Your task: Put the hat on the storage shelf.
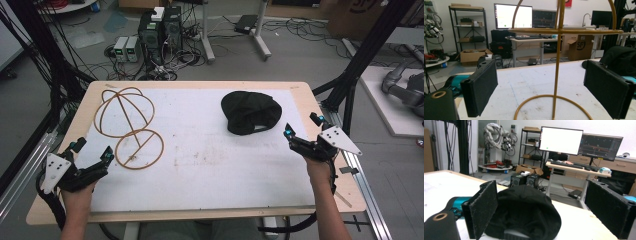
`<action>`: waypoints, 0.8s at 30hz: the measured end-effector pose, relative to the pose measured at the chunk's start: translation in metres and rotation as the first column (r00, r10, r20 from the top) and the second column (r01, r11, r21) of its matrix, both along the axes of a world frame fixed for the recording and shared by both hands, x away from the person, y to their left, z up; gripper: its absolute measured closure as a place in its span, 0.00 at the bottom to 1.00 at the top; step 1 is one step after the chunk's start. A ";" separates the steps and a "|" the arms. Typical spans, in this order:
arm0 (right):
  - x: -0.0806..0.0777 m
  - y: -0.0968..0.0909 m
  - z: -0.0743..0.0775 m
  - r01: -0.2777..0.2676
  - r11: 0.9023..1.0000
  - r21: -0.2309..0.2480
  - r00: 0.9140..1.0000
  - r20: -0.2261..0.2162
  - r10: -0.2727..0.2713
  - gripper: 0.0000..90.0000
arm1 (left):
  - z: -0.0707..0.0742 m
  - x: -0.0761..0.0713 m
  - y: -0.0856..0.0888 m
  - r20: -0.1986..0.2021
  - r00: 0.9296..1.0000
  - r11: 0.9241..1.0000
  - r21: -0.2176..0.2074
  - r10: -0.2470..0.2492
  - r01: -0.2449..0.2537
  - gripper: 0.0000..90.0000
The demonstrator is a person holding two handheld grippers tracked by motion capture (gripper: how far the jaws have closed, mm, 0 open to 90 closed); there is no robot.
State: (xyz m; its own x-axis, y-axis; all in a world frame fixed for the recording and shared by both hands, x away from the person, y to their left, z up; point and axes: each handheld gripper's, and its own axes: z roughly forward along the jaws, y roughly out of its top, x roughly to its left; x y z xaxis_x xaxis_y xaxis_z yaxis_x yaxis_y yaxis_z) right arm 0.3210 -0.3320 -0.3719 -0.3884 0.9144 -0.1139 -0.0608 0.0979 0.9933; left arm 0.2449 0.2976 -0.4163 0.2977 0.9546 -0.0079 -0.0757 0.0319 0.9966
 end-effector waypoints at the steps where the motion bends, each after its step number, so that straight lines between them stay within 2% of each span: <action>1: 0.000 0.000 0.000 0.000 1.000 0.000 1.000 0.000 0.000 0.12 | 0.000 0.000 0.000 0.000 1.000 1.000 -0.001 0.000 0.000 0.14; 5: 0.010 0.001 0.004 -0.005 1.000 -0.006 1.000 -0.015 0.005 0.12 | 0.000 0.000 0.000 -0.002 1.000 1.000 -0.002 0.002 -0.002 0.14; 11: 0.030 0.010 0.003 -0.030 0.998 -0.057 0.999 -0.034 0.028 0.12 | -0.001 0.000 0.001 -0.003 1.000 1.000 -0.001 0.001 -0.001 0.14; 15: 0.038 0.013 0.002 -0.039 0.996 -0.075 0.999 -0.029 0.037 0.12 | -0.001 0.000 0.001 -0.004 1.000 1.000 -0.004 0.004 -0.004 0.14; 24: 0.057 0.018 -0.009 -0.026 0.992 -0.126 0.999 -0.046 0.020 0.12 | -0.001 0.000 0.002 -0.007 1.000 1.000 -0.003 0.007 -0.007 0.13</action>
